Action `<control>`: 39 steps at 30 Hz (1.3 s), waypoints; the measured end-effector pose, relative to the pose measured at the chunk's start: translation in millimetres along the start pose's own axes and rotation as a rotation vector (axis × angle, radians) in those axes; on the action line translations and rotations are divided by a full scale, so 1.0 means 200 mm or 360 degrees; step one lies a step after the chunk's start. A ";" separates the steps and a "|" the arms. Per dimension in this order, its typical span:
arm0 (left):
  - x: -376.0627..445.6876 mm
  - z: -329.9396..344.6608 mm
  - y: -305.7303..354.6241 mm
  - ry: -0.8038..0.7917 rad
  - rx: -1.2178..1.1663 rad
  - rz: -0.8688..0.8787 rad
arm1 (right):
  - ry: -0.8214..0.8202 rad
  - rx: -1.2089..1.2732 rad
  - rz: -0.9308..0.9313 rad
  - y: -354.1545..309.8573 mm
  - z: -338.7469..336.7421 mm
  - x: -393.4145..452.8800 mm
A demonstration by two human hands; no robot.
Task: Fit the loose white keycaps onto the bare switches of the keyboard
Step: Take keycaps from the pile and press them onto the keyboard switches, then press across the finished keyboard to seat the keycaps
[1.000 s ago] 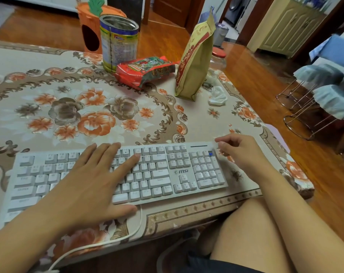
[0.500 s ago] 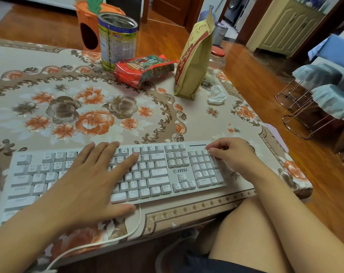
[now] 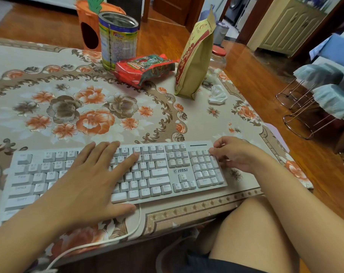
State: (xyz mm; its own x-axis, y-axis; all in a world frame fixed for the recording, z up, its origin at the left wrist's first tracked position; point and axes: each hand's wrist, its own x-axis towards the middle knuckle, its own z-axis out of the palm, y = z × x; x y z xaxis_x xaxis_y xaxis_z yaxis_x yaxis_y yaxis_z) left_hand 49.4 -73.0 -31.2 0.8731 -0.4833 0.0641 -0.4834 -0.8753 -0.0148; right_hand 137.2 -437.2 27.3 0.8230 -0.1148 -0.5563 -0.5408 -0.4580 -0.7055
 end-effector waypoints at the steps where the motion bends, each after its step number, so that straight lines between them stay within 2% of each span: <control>1: 0.00 0.00 0.00 0.0005 0.0001 0.0000 | -0.0027 -0.0019 0.0035 -0.01 -0.01 0.01; 6: 0.00 0.00 0.00 0.0007 0.0007 0.0004 | -0.0141 -0.0197 0.0107 -0.07 -0.02 0.03; 13: 0.01 0.01 0.00 -0.0004 0.0000 0.0003 | -0.0016 -0.0370 0.0062 -0.09 0.01 0.02; 15: 0.00 0.00 0.01 -0.0018 -0.0004 0.0002 | -0.0053 -0.0253 0.0066 -0.07 0.01 0.00; 18: -0.01 0.00 0.01 -0.0013 -0.0017 -0.0015 | 0.0039 -0.0133 -0.0009 0.02 0.03 -0.03; 22: -0.03 -0.01 0.01 0.0009 -0.0012 -0.0018 | 0.0076 0.0437 -0.0087 0.13 0.03 -0.09; 24: -0.05 0.00 0.01 0.0018 -0.0006 -0.0017 | 0.0139 0.0570 -0.0067 0.13 0.02 -0.10; 30: -0.11 0.02 0.04 0.0049 0.0036 -0.0034 | 0.0216 0.0239 -0.0067 0.12 0.08 -0.12; 33: -0.18 0.04 0.06 0.0081 0.0074 -0.0078 | 0.0482 -0.0378 -0.0234 0.10 0.16 -0.17; 35: -0.22 0.05 0.06 0.0066 0.0103 -0.0127 | 0.0473 -0.0791 -0.0422 0.13 0.28 -0.21; 37: -0.25 0.06 0.06 0.0048 0.0126 -0.0179 | 0.0419 -0.1045 -0.0525 0.18 0.38 -0.24; 39: -0.29 0.06 0.06 0.0040 0.0140 -0.0244 | 0.0476 -0.1268 -0.0601 0.23 0.41 -0.25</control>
State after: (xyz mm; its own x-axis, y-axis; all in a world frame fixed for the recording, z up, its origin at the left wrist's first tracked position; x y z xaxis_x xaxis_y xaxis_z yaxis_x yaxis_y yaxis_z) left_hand -6.4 -55.3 -47.0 0.9339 -0.3442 0.0969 -0.3362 -0.9375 -0.0901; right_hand 57.9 -380.5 -12.9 0.9906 -0.0064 -0.1368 -0.0401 -0.9686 -0.2454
